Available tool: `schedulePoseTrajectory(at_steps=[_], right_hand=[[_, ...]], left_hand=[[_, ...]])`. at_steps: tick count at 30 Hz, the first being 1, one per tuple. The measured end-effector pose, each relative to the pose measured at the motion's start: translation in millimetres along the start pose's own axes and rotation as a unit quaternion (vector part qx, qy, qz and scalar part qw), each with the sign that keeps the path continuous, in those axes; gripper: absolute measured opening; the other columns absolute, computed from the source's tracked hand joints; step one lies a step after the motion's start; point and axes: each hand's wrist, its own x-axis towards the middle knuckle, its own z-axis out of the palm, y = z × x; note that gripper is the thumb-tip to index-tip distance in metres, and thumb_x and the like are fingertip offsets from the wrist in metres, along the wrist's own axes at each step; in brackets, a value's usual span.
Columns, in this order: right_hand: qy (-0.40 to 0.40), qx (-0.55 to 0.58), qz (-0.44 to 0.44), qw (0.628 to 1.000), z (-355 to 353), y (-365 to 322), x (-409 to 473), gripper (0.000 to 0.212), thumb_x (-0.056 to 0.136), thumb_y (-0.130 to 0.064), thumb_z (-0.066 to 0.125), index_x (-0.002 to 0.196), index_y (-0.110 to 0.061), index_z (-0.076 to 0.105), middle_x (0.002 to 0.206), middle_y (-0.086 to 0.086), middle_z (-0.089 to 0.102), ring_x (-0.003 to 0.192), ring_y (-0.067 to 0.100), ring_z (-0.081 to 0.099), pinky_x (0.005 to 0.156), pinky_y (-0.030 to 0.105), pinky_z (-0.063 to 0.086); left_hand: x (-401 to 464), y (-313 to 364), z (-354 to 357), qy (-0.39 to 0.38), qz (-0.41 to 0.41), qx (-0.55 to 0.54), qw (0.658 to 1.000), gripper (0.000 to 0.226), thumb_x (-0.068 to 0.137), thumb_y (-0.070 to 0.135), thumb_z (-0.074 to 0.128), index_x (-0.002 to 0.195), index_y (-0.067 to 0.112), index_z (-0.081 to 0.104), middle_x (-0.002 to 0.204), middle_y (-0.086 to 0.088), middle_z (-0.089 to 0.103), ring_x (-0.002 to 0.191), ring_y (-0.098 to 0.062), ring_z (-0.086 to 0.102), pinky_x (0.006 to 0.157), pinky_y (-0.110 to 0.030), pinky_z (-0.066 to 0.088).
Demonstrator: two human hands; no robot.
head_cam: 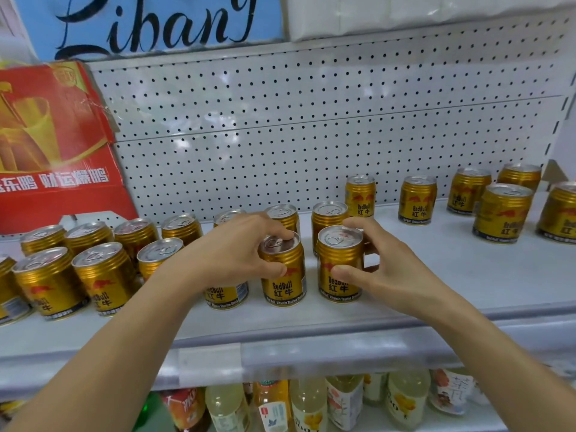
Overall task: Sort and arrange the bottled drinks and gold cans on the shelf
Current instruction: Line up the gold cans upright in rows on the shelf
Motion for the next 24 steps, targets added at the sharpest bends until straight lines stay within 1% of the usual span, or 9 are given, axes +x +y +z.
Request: schedulePoseTrajectory(at_steps=[4, 6, 9, 12, 14, 17, 19, 21, 24], right_hand=[[-0.029, 0.017, -0.01, 0.999, -10.9, -0.5, 1.5, 0.067, 0.078, -0.063, 0.06, 0.137, -0.043, 0.036, 0.125, -0.021, 0.048, 0.112, -0.002, 0.049, 0.086, 0.021, 0.047], [-0.003, 0.034, -0.021, 0.999, -27.9, 1.4, 10.1, 0.066, 0.076, -0.071, 0.047, 0.135, -0.041, 0.042, 0.123, -0.019, 0.053, 0.109, -0.008, 0.05, 0.084, 0.017, 0.044], [0.086, 0.007, -0.035, 0.996, -60.7, 18.4, 36.5, 0.05, 0.089, -0.053, 0.052, 0.133, -0.03, 0.049, 0.121, -0.013, 0.056, 0.106, -0.003, 0.052, 0.09, 0.021, 0.044], [0.12, -0.078, -0.022, 0.99, -95.3, 40.2, 69.8, 0.041, 0.094, -0.035, 0.058, 0.134, -0.026, 0.05, 0.134, -0.002, 0.049, 0.113, 0.01, 0.048, 0.088, 0.024, 0.044], [0.103, -0.14, 0.012, 0.985, -115.6, 54.3, 91.5, 0.044, 0.095, -0.033, 0.058, 0.137, -0.026, 0.048, 0.142, 0.003, 0.041, 0.124, 0.02, 0.042, 0.094, 0.033, 0.046], [0.049, -0.202, 0.05, 0.977, -137.2, 74.3, 119.5, 0.052, 0.093, -0.034, 0.059, 0.143, -0.027, 0.044, 0.147, 0.008, 0.035, 0.138, 0.029, 0.027, 0.107, 0.047, 0.038], [0.0, -0.214, 0.074, 0.974, -145.8, 84.5, 133.4, 0.057, 0.092, -0.035, 0.061, 0.145, -0.029, 0.04, 0.15, 0.007, 0.031, 0.139, 0.031, 0.025, 0.107, 0.048, 0.039], [-0.05, -0.221, 0.096, 0.969, -150.9, 90.1, 142.6, 0.062, 0.091, -0.036, 0.062, 0.147, -0.03, 0.036, 0.151, 0.007, 0.029, 0.138, 0.032, 0.029, 0.105, 0.046, 0.042], [-0.093, -0.224, 0.105, 0.965, -154.8, 93.7, 150.2, 0.066, 0.091, -0.034, 0.063, 0.149, -0.028, 0.032, 0.152, 0.005, 0.03, 0.136, 0.029, 0.037, 0.1, 0.038, 0.044]], left_hand=[[4.0, 13.5, -0.4, 0.001, -0.005, 0.009, 1.0, 0.053, 0.082, 0.056, 0.064, 0.129, 0.035, 0.054, 0.132, 0.015, 0.049, 0.113, -0.004, 0.045, 0.084, -0.018, 0.039], [13.8, 25.3, -5.4, 0.042, -0.005, -0.023, 0.999, 0.051, 0.084, 0.059, 0.057, 0.128, 0.033, 0.055, 0.137, 0.016, 0.047, 0.12, -0.004, 0.044, 0.089, -0.019, 0.038], [43.8, 40.6, -14.8, 0.098, 0.003, -0.05, 0.994, 0.048, 0.09, 0.055, 0.052, 0.133, 0.033, 0.052, 0.141, 0.014, 0.047, 0.128, -0.005, 0.042, 0.095, -0.023, 0.034], [93.1, 52.3, -16.4, 0.081, 0.012, -0.087, 0.993, 0.047, 0.092, 0.049, 0.056, 0.136, 0.032, 0.051, 0.139, 0.011, 0.051, 0.124, -0.006, 0.047, 0.099, -0.028, 0.041], [130.7, 59.0, -12.7, 0.044, 0.002, -0.11, 0.993, 0.051, 0.091, 0.048, 0.059, 0.139, 0.032, 0.048, 0.141, 0.009, 0.05, 0.125, -0.009, 0.048, 0.104, -0.035, 0.042], [185.5, 67.5, -3.0, -0.004, -0.009, -0.08, 0.997, 0.061, 0.092, 0.042, 0.061, 0.147, 0.029, 0.038, 0.149, 0.001, 0.042, 0.131, -0.018, 0.044, 0.107, -0.036, 0.038], [217.1, 71.9, 5.1, -0.031, -0.028, -0.075, 0.996, 0.066, 0.093, 0.037, 0.063, 0.15, 0.026, 0.033, 0.153, -0.003, 0.037, 0.134, -0.023, 0.041, 0.104, -0.034, 0.035], [242.4, 75.1, 14.2, -0.059, -0.06, -0.081, 0.993, 0.07, 0.091, 0.034, 0.065, 0.151, 0.023, 0.03, 0.155, -0.005, 0.033, 0.137, -0.026, 0.038, 0.106, -0.038, 0.036], [267.3, 78.2, 26.6, -0.083, -0.086, -0.057, 0.991, 0.074, 0.089, 0.036, 0.067, 0.151, 0.016, 0.031, 0.153, -0.008, 0.035, 0.136, -0.029, 0.039, 0.104, -0.041, 0.038]])
